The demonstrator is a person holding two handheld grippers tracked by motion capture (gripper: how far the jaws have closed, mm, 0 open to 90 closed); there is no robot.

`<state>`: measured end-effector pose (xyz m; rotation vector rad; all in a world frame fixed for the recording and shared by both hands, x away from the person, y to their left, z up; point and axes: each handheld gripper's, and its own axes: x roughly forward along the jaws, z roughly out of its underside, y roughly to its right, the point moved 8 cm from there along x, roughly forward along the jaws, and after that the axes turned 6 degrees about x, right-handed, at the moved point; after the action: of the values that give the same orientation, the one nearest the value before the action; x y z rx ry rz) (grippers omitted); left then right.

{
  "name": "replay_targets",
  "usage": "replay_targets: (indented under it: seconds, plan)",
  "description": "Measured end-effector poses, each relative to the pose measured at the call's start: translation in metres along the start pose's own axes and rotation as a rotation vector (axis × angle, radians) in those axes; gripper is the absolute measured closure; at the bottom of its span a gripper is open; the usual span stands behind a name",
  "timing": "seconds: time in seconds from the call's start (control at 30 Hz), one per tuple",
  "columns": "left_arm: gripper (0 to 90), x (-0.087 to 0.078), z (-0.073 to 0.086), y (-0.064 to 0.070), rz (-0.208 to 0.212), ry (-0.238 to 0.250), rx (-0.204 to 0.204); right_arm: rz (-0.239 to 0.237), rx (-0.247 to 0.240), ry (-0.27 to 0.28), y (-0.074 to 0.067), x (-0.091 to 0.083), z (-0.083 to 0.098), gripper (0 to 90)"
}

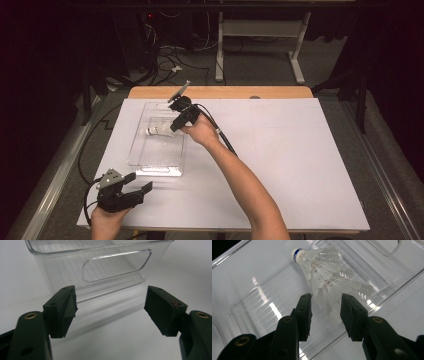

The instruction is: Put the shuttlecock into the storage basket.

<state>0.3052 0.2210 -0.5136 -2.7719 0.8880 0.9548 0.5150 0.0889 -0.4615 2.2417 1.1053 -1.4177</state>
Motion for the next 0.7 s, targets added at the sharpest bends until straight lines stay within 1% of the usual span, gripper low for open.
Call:
replay_targets:
  seconds: [0.03, 0.07, 0.1, 0.13, 0.2, 0.23, 0.27, 0.3, 0.33, 0.37, 0.4, 0.43, 0.53, 0.57, 0.63, 0.7]
  plan:
    - [27.0, 0.000, 0.000, 0.000, 0.000, 0.000, 0.000, -0.002, -0.002, 0.004, 0.001, -0.002, 0.000, 61.4]
    - [27.1, 0.000, 0.000, 0.000, 0.000, 0.000, 0.000, -0.006, 0.008, 0.010, 0.001, -0.003, 0.000, 61.5]
    - [27.0, 0.000, 0.000, 0.000, 0.000, -0.001, 0.000, -0.009, 0.006, 0.017, 0.002, -0.004, 0.000, 61.5]
    - [27.0, 0.000, 0.000, 0.000, 0.000, -0.001, 0.001, -0.015, 0.013, 0.018, 0.002, -0.006, 0.001, 61.5]
    - [27.0, 0.000, 0.000, 0.000, 0.001, -0.003, 0.001, -0.015, 0.008, 0.030, 0.002, -0.009, 0.001, 61.5]
    - [27.0, 0.000, 0.000, 0.000, 0.001, -0.003, 0.000, -0.016, 0.013, 0.033, 0.002, -0.010, 0.001, 61.5]
    - [27.0, 0.000, 0.000, 0.000, 0.001, -0.002, 0.000, -0.017, 0.005, 0.040, 0.003, -0.011, 0.001, 61.5]
    - [27.0, 0.000, 0.000, 0.000, 0.001, -0.002, 0.000, -0.018, 0.019, 0.042, 0.003, -0.012, 0.002, 61.5]
    - [27.0, 0.000, 0.000, 0.000, 0.000, -0.002, 0.000, -0.016, 0.022, 0.043, 0.003, -0.013, 0.002, 61.5]
    - [27.1, 0.000, 0.000, 0.000, 0.000, -0.002, 0.000, -0.015, 0.012, 0.046, 0.005, -0.014, 0.002, 61.5]
    - [27.1, 0.000, 0.000, 0.000, 0.000, -0.002, 0.001, -0.015, 0.022, 0.045, 0.004, -0.016, 0.003, 61.4]
    - [27.1, 0.000, 0.000, 0.000, 0.000, -0.002, 0.001, -0.012, 0.017, 0.049, 0.006, -0.017, 0.003, 61.3]
    - [27.0, 0.001, 0.000, 0.000, 0.002, -0.003, 0.001, -0.013, 0.027, 0.059, 0.009, -0.020, 0.005, 61.1]
    - [27.1, 0.001, 0.000, 0.000, 0.002, -0.003, 0.002, -0.015, 0.038, 0.060, 0.010, -0.020, 0.006, 61.0]
    - [27.1, 0.001, 0.000, 0.000, 0.002, -0.005, 0.003, -0.014, 0.033, 0.071, 0.013, -0.021, 0.009, 60.7]
    - [27.1, 0.001, 0.000, 0.000, 0.002, -0.006, 0.003, -0.017, 0.050, 0.075, 0.016, -0.023, 0.012, 60.6]
